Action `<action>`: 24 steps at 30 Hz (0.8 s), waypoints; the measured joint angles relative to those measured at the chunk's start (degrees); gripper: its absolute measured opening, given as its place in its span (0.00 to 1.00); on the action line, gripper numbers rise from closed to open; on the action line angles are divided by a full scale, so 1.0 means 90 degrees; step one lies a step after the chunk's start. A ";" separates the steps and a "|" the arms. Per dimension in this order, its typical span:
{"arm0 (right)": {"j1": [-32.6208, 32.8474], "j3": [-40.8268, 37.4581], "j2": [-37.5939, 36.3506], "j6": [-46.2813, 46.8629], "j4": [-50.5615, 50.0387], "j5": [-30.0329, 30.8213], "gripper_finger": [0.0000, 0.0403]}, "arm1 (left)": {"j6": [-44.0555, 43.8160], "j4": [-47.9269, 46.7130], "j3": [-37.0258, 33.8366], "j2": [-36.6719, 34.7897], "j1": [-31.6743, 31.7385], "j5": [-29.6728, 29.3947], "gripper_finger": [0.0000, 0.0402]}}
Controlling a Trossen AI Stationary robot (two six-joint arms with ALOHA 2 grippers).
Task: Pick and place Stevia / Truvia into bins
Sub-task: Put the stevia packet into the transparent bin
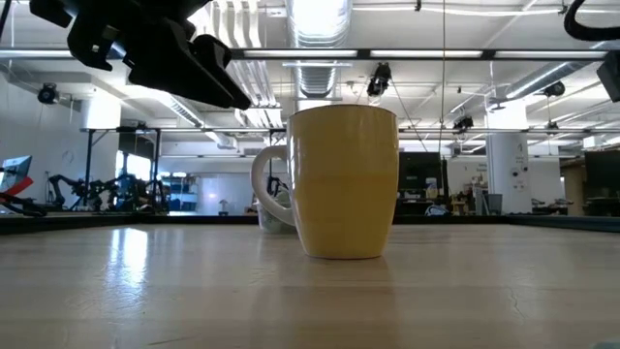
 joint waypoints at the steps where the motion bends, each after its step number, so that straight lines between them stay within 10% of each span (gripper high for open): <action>1: 0.0000 0.0002 0.0066 -0.0046 0.0003 -0.0001 0.23 | 0.0004 -0.0001 0.0000 -0.0010 0.0000 0.0000 0.45; 24: 0.0085 -0.0722 0.0155 0.1422 0.0110 -0.0390 0.13 | 0.0002 -0.0066 -0.0050 -0.0031 0.0000 -0.0002 0.45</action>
